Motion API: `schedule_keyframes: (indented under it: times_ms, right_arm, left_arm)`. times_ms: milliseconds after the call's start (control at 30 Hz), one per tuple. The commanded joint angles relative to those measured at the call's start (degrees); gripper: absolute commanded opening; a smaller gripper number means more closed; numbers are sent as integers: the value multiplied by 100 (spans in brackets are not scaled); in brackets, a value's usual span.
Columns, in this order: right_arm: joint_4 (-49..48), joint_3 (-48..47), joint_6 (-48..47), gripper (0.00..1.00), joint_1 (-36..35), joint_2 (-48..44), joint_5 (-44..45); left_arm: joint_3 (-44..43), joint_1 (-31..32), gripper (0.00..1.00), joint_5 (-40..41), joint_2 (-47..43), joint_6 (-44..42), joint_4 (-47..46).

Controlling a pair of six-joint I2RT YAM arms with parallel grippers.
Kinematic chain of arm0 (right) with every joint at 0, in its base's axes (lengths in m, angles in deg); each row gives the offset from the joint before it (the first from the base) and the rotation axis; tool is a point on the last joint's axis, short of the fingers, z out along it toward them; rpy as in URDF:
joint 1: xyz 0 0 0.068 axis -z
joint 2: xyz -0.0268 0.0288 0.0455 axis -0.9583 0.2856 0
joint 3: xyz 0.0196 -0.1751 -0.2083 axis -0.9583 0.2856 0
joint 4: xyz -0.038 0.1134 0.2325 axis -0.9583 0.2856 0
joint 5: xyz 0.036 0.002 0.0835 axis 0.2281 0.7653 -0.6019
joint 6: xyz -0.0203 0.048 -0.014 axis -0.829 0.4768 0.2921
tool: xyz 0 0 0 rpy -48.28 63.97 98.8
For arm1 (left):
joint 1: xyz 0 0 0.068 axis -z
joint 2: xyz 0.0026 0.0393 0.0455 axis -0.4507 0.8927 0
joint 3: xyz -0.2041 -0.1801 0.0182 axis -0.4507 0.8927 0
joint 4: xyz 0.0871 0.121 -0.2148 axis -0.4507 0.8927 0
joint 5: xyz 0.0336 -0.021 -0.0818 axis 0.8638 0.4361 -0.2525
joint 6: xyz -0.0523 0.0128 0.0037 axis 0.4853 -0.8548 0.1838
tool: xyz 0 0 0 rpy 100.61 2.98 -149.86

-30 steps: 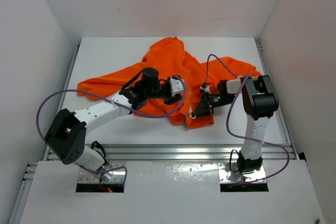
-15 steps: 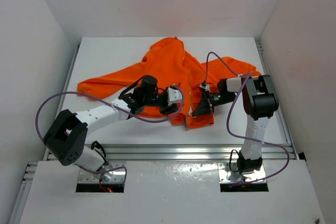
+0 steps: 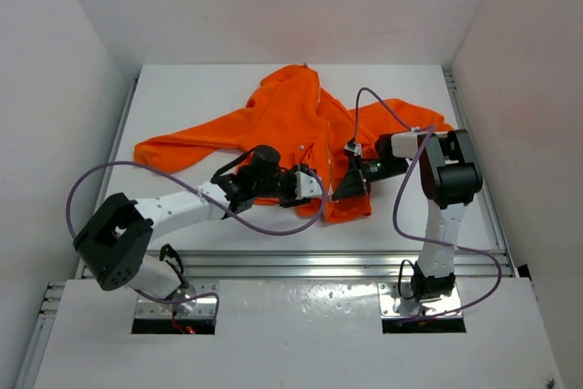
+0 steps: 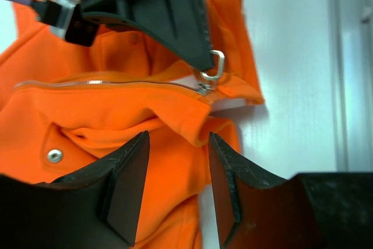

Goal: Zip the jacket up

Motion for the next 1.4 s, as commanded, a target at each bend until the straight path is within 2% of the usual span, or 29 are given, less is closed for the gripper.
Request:
schedule_keyframes:
  times_ms: [0,133,367,867,1033,1133,1167,1267,1367]
  right_arm:
    - [-2,-167,-66,0,-11,-234,-111]
    - [-20,-176,-31,0,-37,-217,-155]
    - [-55,-194,57,0,24,-208,-164]
    - [-90,-88,119,0,165,-234,-155]
    - [-82,-97,127,0,173,-226,-155]
    - [-99,-106,179,0,165,-208,-138]
    - [-143,-97,206,0,173,-208,-138]
    - [-397,-97,434,0,165,-208,-147]
    - [-565,-123,619,0,191,-199,-76]
  left_arm:
    - [62,162,50,567,75,-3,-573]
    - [62,216,49,675,198,-56,-635]
    - [62,216,47,130,199,-275,-521]
    - [9,321,47,314,603,-513,-758]
    - [9,373,44,534,664,-513,-1030]
    - [9,374,30,604,664,-513,-1188]
    - [9,374,20,604,664,-513,-1189]
    - [9,374,6,552,664,-513,-1189]
    - [132,374,0,333,595,-626,-1189]
